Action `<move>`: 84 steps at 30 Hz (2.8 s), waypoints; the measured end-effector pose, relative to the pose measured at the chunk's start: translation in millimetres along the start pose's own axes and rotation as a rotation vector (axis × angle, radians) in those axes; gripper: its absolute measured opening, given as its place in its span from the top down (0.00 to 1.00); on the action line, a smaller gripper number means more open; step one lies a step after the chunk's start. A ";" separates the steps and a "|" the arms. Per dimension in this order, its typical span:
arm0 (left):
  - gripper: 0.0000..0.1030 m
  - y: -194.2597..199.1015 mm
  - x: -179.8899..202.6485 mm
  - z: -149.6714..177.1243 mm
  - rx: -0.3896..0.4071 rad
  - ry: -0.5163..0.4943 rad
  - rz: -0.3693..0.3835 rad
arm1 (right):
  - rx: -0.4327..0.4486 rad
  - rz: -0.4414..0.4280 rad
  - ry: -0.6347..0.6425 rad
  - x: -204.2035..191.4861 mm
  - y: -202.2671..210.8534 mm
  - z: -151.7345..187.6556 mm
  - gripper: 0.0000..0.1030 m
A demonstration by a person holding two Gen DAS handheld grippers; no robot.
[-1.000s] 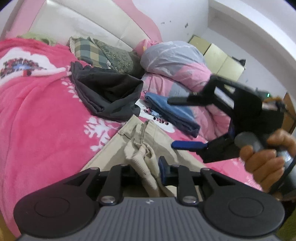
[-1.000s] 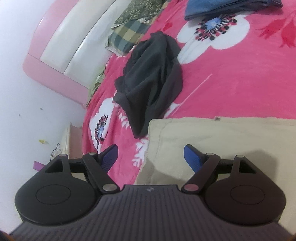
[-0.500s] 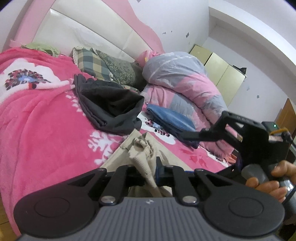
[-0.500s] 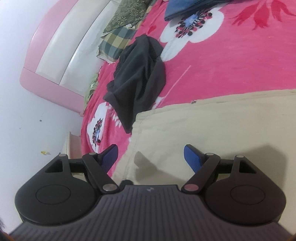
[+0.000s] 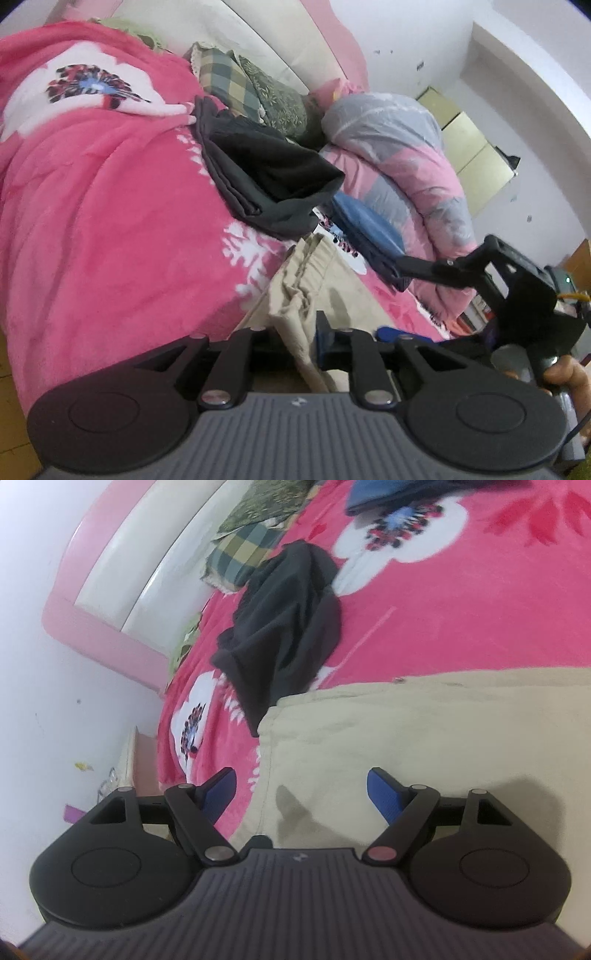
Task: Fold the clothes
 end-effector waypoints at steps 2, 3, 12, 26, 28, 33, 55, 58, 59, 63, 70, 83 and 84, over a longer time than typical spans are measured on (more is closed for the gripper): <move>0.82 6.2 -6.1 0.9 0.005 0.024 0.015 | -0.003 0.020 0.047 -10.9 -2.9 -0.4 0.25; 0.81 9.3 -9.2 1.2 0.007 0.037 0.022 | -0.004 0.030 0.071 -16.3 -4.4 -0.5 0.25; 0.74 31.5 -37.8 4.2 0.046 0.128 0.024 | 0.005 0.222 0.500 -67.8 -9.7 55.2 0.39; 0.78 28.9 -54.1 4.6 0.062 0.168 0.018 | 0.072 0.535 0.959 -99.1 -47.8 117.5 0.98; 0.78 28.0 -54.3 5.7 0.060 0.169 0.019 | 0.101 0.525 0.951 -103.8 -42.8 114.9 0.99; 0.78 26.9 -54.7 6.8 0.056 0.171 0.021 | 0.167 0.503 0.934 -115.4 -31.6 109.0 0.99; 0.82 51.5 -44.9 -2.0 0.145 0.145 -0.069 | 0.255 0.340 0.710 -80.5 15.9 175.4 0.57; 0.82 68.7 -22.0 -11.7 0.209 0.066 -0.088 | 0.316 0.366 0.568 -43.3 61.9 198.7 0.57; 0.82 69.5 -7.9 -12.8 0.208 0.015 -0.085 | 0.338 0.376 0.515 -28.7 78.0 206.1 0.57; 0.80 41.4 50.3 -3.1 0.043 -0.168 -0.017 | 0.464 0.403 0.259 35.8 152.9 238.8 0.58; 0.84 -28.6 79.2 28.3 -0.145 -0.264 -0.193 | 0.709 0.580 0.022 110.1 270.1 247.3 0.78; 0.97 -35.4 67.1 29.4 -0.138 -0.225 -0.266 | 0.312 0.644 0.287 145.9 204.1 250.5 0.95; 0.97 -35.3 66.7 29.5 -0.137 -0.220 -0.262 | 0.330 0.645 0.285 140.9 212.6 244.3 0.94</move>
Point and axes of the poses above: each gripper's, at about its wrist camera, not at the fingertips, and y roughly against the way its jaws point, x to its right, z to its underside, the point moved 6 cm from there along -y, roughly the way its jaws point, and after that the axes turned 13 degrees about -x, right-handed, at the moved point
